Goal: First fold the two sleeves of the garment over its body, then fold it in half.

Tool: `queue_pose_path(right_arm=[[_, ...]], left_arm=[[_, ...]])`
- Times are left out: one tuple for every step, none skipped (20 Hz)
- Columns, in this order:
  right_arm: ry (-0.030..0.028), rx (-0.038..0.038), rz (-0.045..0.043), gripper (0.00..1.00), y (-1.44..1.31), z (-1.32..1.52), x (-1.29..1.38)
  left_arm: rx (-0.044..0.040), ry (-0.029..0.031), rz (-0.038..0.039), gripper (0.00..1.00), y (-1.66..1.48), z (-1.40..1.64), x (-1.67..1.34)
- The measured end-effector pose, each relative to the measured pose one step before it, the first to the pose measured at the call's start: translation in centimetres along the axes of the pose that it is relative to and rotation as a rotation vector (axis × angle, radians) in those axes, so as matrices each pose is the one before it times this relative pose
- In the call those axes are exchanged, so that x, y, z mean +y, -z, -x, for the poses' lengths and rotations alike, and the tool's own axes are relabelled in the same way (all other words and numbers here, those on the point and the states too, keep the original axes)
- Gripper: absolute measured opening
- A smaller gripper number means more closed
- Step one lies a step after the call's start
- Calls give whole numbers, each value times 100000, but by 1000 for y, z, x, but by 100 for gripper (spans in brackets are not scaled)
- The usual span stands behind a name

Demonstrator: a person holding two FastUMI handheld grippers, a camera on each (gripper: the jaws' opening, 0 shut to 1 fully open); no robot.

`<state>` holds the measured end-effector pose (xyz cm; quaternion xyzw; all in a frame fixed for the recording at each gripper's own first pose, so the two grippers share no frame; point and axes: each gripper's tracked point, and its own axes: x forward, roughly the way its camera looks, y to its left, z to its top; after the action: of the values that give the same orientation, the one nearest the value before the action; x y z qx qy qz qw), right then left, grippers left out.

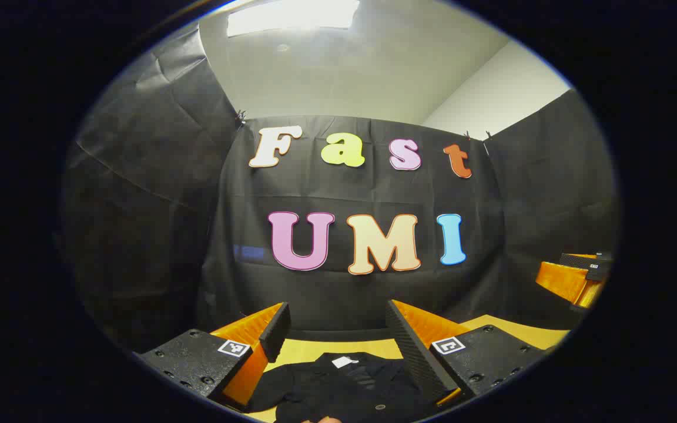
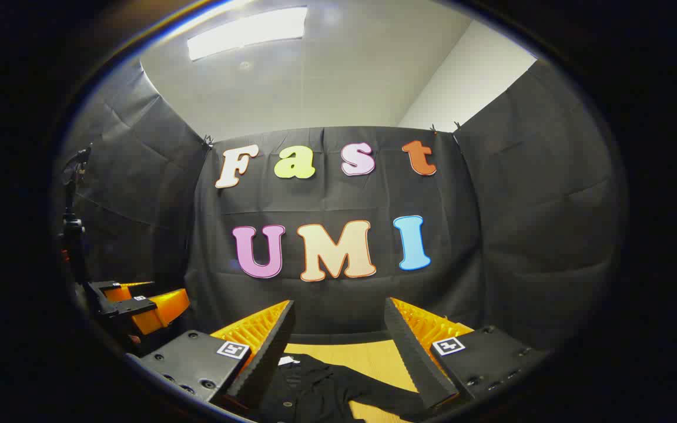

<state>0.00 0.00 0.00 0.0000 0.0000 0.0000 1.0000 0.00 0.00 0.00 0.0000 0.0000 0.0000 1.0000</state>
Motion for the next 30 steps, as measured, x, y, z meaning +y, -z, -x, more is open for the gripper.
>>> queue_pose_path(right_arm=[[-1738, -467, 119, 97, 55, -246, 506], [-1802, -631, 286, 94, -144, -228, 470], [-1540, -620, 525, 94, -13, -187, 360], [-1356, -440, 734, 94, -30, -98, 302], [-947, -149, 829, 94, 92, -14, 299], [-531, -52, 725, 97, 86, -106, 202], [-477, 306, 373, 99, 150, -83, 125], [-739, 379, 243, 96, 165, -87, 299], [-540, 577, 160, 96, 223, -58, 199], [-521, 593, 62, 96, 96, 18, 170], [-336, 275, -79, 97, 45, 45, 72], [-296, -78, -78, 97, -39, -81, 42], [-27, -145, -171, 96, 9, -7, -47], [-66, 88, -236, 96, 89, -81, 17], [-212, 335, -285, 96, 45, -24, 89], [-119, 426, -313, 97, 115, 9, -14], [-70, 619, -233, 97, 362, 111, -70], [-5, 645, -148, 97, 213, -61, -138], [171, 602, -47, 96, 255, -78, -79], [255, 545, 20, 96, 205, -21, -186], [239, 506, 104, 96, 113, -60, -207], [388, 621, 343, 96, 294, -83, -300], [650, 529, 653, 96, 159, -122, -424], [559, 455, 543, 94, 71, -83, -415], [326, 502, 377, 94, 304, -189, -347], [440, 432, 613, 94, 233, -256, -447], [910, 602, 1032, 94, 216, -179, -682], [1261, 818, 1257, 97, 236, -262, -890], [1433, 1096, 1236, 99, 519, -142, -969], [1423, 1178, 1012, 97, 369, -295, -919]], left_arm=[[380, -880, -651, 99, 135, -41, 374], [281, -593, -493, 99, 28, 25, 214], [-108, -842, -435, 99, -30, 71, 407], [-201, -794, -195, 99, -77, 71, 366], [-251, -529, 9, 96, -19, 95, 224], [-96, -848, -62, 99, -10, 130, 338], [142, -660, -58, 99, 172, 157, 290], [36, -492, 160, 99, 43, 39, 228], [124, -541, 168, 99, 136, 94, 206], [379, -404, 81, 99, 64, 92, 156], [257, -411, 146, 99, 137, 67, 226], [182, -358, 100, 99, 19, -15, 84], [98, -337, -31, 99, 49, 51, 141], [123, -151, -92, 99, -15, 139, 140], [66, -127, -215, 99, 86, 72, -26], [170, -19, -229, 99, 29, 8, 16], [204, 88, -154, 99, 96, -4, -73], [149, -7, -29, 99, 36, 30, -74], [196, 74, 31, 99, 1, -30, 11], [110, -50, -89, 99, -8, -11, -91], [76, -118, -52, 99, 95, 22, -19], [219, -7, -12, 96, 25, -79, -89], [130, -129, -11, 99, 98, -9, -99], [156, -44, 15, 99, -61, 0, -110], [179, -117, -100, 99, 89, -55, -162], [62, -59, -106, 99, -64, -59, -138], [-2, -190, -161, 99, 36, -62, -72], [11, -162, -259, 99, -103, -17, -128], [64, -216, -201, 99, 54, -16, -125], [181, -241, -85, 96, 2, 5, -99]])
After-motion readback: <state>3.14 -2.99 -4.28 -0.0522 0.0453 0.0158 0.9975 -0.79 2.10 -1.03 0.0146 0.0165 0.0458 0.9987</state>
